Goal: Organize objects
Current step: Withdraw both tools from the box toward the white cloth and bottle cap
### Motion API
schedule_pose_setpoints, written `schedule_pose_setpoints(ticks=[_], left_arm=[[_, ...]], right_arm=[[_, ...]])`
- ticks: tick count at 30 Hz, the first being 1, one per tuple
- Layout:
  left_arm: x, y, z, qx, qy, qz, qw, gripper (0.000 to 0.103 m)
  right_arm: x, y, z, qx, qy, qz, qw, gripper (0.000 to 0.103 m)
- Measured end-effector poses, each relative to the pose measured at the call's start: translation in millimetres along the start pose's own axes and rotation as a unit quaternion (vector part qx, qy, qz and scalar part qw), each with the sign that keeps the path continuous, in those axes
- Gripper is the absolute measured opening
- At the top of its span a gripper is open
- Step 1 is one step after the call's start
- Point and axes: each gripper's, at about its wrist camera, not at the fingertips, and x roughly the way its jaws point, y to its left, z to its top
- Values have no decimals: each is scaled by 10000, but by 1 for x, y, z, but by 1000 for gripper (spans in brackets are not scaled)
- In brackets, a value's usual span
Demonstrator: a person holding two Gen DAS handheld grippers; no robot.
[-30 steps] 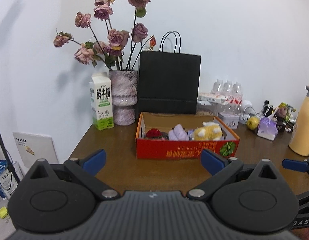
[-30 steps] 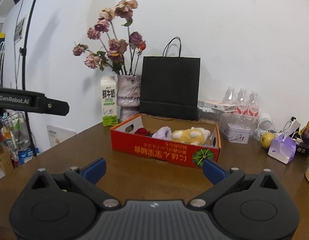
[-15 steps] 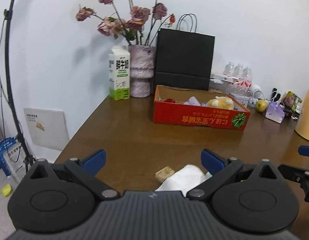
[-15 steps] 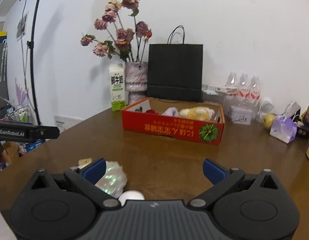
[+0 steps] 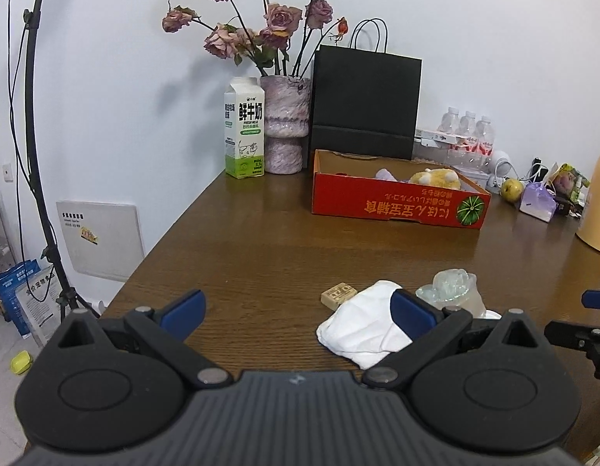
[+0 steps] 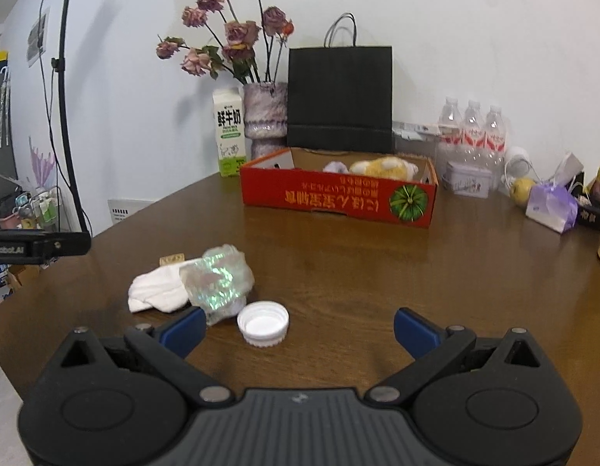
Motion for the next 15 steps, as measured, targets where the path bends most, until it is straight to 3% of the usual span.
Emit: schedule_pose_setpoints(ticks=[11,15], left_arm=[[11,4,-4,-107,158,60,9998,103],[16,9,-5,-150,229,76,9996,103]], right_arm=[[14,-4,-1,-99,101,-35,9999,103],[29,2,3,-340,255,60,9991,96]])
